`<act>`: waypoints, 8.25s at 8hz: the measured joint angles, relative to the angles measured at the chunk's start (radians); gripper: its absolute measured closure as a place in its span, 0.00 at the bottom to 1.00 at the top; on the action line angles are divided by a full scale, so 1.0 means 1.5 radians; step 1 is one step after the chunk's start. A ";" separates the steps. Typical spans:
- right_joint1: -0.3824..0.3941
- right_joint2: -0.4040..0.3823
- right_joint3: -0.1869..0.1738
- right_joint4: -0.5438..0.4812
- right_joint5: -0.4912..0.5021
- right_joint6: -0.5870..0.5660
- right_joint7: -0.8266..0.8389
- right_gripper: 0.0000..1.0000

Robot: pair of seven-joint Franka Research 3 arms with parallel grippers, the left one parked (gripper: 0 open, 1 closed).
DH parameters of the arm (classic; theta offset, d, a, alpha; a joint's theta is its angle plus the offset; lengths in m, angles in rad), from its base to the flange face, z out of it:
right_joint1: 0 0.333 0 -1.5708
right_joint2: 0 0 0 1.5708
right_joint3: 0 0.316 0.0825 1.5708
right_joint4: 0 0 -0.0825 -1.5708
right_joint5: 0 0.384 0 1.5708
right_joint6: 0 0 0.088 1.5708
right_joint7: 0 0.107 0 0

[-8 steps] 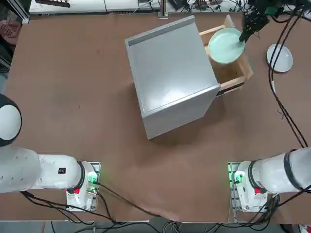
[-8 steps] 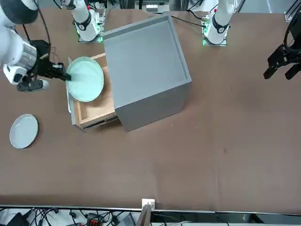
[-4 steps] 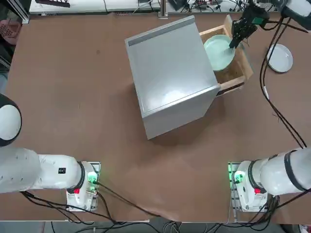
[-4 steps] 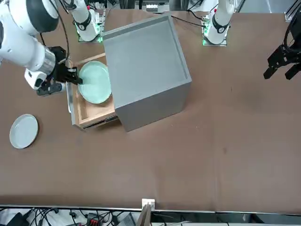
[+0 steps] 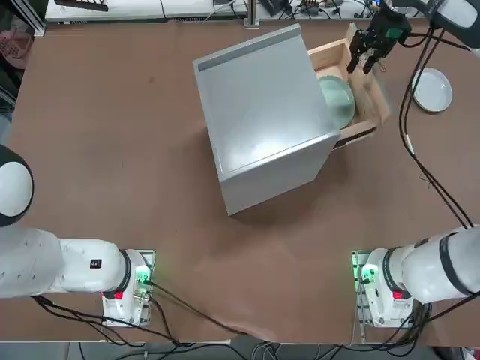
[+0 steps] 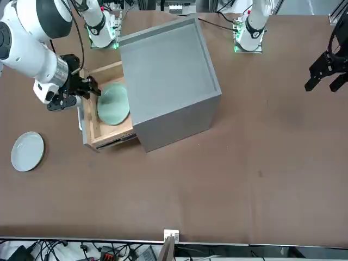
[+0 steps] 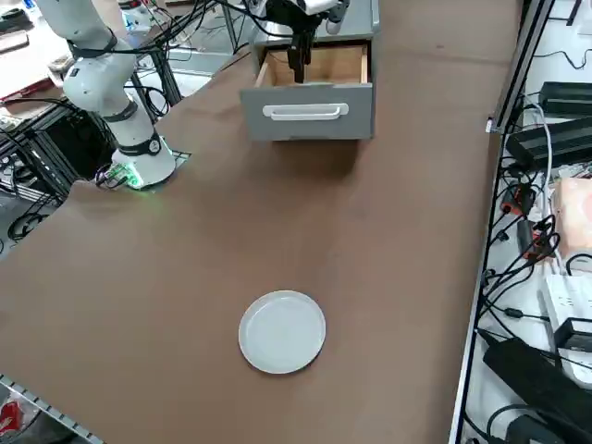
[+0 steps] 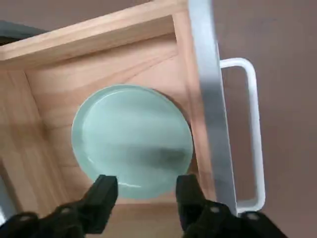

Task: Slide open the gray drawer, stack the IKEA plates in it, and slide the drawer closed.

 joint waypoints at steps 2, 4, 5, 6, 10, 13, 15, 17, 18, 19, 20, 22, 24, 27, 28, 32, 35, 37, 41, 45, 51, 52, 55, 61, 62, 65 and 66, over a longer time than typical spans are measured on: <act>-0.007 -0.005 -0.007 0.038 -0.036 -0.006 0.000 0.00; -0.070 -0.003 -0.020 0.061 -0.084 -0.011 -0.026 0.00; -0.121 0.007 -0.023 0.062 -0.088 0.000 -0.056 0.00; -0.174 0.030 -0.026 0.064 -0.089 0.031 -0.078 0.00; -0.328 0.194 -0.027 0.077 -0.087 0.214 -0.113 0.00; -0.435 0.337 -0.027 0.179 -0.057 0.263 -0.123 0.00; -0.489 0.422 -0.027 0.267 0.008 0.263 -0.127 0.03; -0.537 0.482 -0.026 0.305 0.027 0.269 -0.126 0.06; -0.548 0.501 -0.026 0.310 0.036 0.281 -0.126 0.09; -0.553 0.515 -0.025 0.310 0.041 0.293 -0.125 0.14; -0.555 0.528 -0.025 0.311 0.043 0.307 -0.125 0.19; -0.561 0.548 -0.025 0.312 0.046 0.328 -0.125 0.21; -0.564 0.561 -0.025 0.313 0.049 0.340 -0.125 0.22; -0.564 0.565 -0.024 0.315 0.050 0.342 -0.125 0.46; -0.564 0.565 -0.023 0.315 0.050 0.342 -0.125 0.53; -0.564 0.567 -0.021 0.315 0.051 0.341 -0.132 0.92; -0.584 0.559 0.004 0.337 0.071 0.296 -0.195 1.00; -0.617 0.514 0.038 0.400 0.081 0.159 -0.230 1.00; -0.618 0.333 0.101 0.450 0.147 -0.130 -0.238 1.00; -0.561 0.136 0.150 0.345 0.190 -0.249 -0.231 1.00; -0.307 -0.104 0.175 0.029 -0.021 -0.138 0.030 1.00; -0.300 -0.115 0.185 0.008 -0.034 -0.131 0.070 1.00; -0.299 -0.119 0.248 -0.031 -0.037 -0.085 0.223 1.00; -0.295 -0.111 0.318 -0.128 -0.046 0.072 0.407 1.00; -0.286 -0.103 0.318 -0.140 -0.046 0.102 0.434 1.00; -0.265 -0.088 0.319 -0.166 -0.046 0.163 0.484 0.97; -0.263 -0.085 0.320 -0.167 -0.046 0.166 0.489 0.96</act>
